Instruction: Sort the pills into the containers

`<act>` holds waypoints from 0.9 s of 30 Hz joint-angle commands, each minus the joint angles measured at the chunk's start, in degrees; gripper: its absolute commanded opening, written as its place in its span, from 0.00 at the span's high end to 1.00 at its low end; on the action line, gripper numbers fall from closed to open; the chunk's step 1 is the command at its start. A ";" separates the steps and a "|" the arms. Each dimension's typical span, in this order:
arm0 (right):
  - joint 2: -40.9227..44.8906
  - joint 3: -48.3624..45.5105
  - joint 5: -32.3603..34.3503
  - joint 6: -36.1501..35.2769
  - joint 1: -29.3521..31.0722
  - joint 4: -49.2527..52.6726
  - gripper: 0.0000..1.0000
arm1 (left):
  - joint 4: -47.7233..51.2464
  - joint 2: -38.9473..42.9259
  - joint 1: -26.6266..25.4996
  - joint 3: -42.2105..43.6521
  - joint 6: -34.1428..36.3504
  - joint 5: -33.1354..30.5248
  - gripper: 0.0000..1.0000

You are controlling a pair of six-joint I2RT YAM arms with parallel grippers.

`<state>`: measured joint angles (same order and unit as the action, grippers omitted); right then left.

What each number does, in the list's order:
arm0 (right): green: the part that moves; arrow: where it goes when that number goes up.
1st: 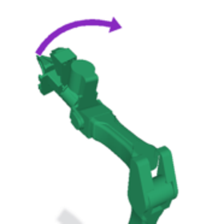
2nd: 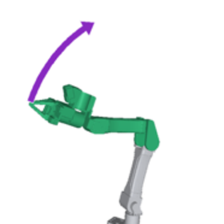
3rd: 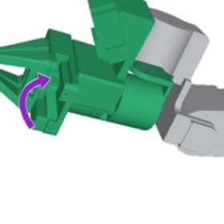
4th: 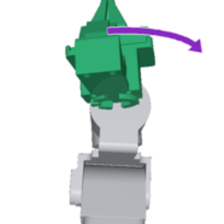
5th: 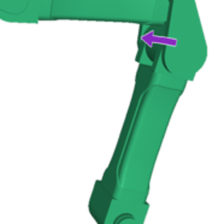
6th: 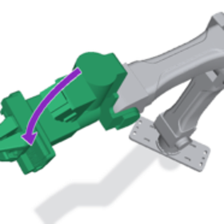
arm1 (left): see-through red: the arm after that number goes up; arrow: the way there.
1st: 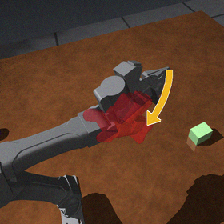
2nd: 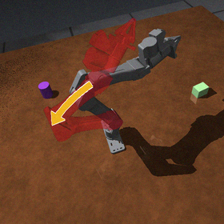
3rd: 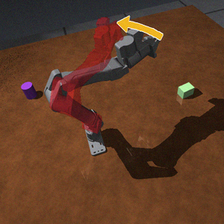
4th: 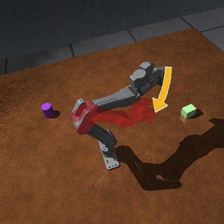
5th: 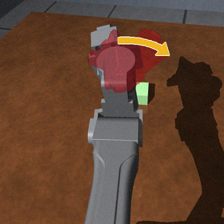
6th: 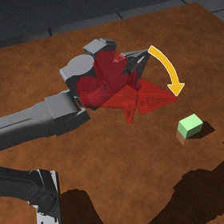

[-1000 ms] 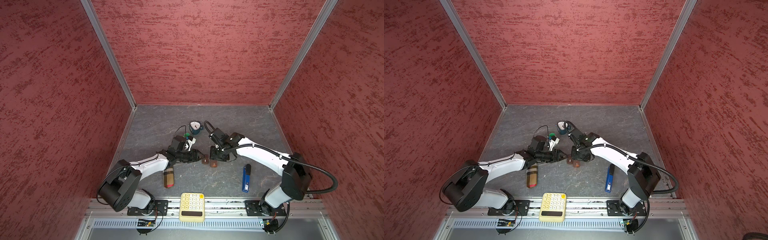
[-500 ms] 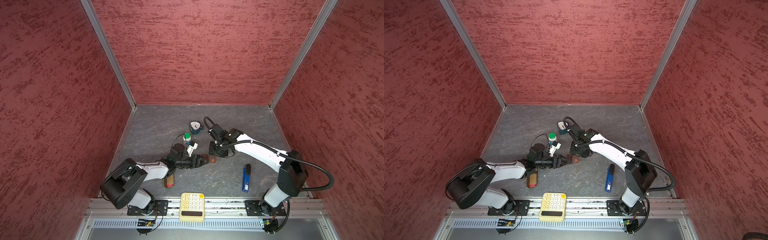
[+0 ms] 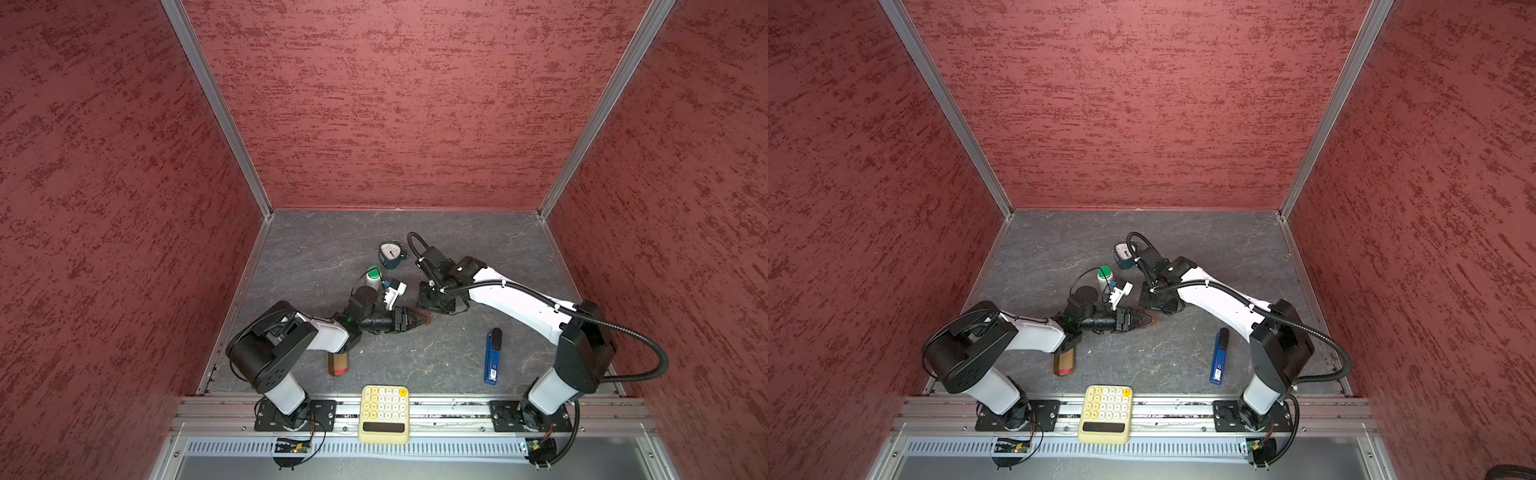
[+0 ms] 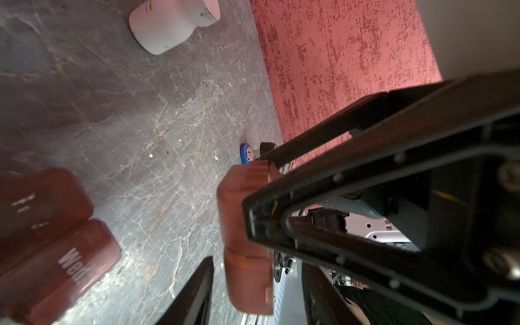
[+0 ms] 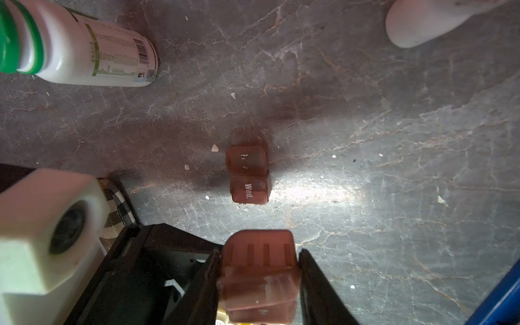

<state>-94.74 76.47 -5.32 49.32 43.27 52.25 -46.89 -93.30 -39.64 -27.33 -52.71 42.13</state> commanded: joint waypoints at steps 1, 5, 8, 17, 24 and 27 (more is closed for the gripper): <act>0.02 1.30 -0.47 0.91 -0.10 -1.09 0.57 | -2.32 -1.39 -0.31 -1.32 -0.03 0.61 0.52; 0.33 1.15 -0.74 0.81 -0.04 -1.18 0.57 | -3.00 -2.39 -0.18 -1.80 -0.36 0.34 0.60; 0.69 0.84 -0.83 0.76 -0.05 -1.16 0.57 | -4.03 -3.27 -0.02 -1.85 -1.02 0.40 0.68; 2.00 -0.46 -0.42 0.72 -0.12 -0.67 0.54 | -4.20 -3.49 0.34 -1.33 -0.93 0.31 0.86; 2.69 -0.40 2.85 0.83 -0.11 2.41 0.48 | -0.45 -1.23 0.59 -1.80 1.45 0.57 0.92; 2.74 -0.35 3.73 0.93 -0.12 3.12 0.48 | 0.95 -0.27 0.70 -1.85 2.13 0.56 0.94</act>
<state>-93.67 76.42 -4.69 49.34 43.29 53.04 -47.44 -95.26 -39.22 -28.45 -52.77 42.15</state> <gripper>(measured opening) 0.517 0.263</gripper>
